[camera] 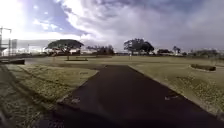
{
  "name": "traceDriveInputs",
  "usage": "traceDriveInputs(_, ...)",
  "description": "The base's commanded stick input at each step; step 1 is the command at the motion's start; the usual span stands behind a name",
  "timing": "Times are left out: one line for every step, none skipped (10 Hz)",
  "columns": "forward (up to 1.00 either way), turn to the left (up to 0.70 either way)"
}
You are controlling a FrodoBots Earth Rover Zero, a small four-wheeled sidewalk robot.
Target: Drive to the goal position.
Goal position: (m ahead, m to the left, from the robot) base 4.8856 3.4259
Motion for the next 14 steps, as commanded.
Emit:
traceDriveInputs(0.7, 0.0)
traceDriveInputs(0.7, 0.0)
traceDriveInputs(0.7, 0.0)
traceDriveInputs(0.7, 0.0)
traceDriveInputs(0.7, 0.0)
traceDriveInputs(0.7, 0.0)
traceDriveInputs(0.7, 0.0)
traceDriveInputs(0.7, 0.0)
traceDriveInputs(0.7, 0.0)
traceDriveInputs(0.7, 0.0)
traceDriveInputs(0.7, 0.0)
traceDriveInputs(0.7, 0.0)
traceDriveInputs(0.7, 0.0)
traceDriveInputs(0.7, 0.0)
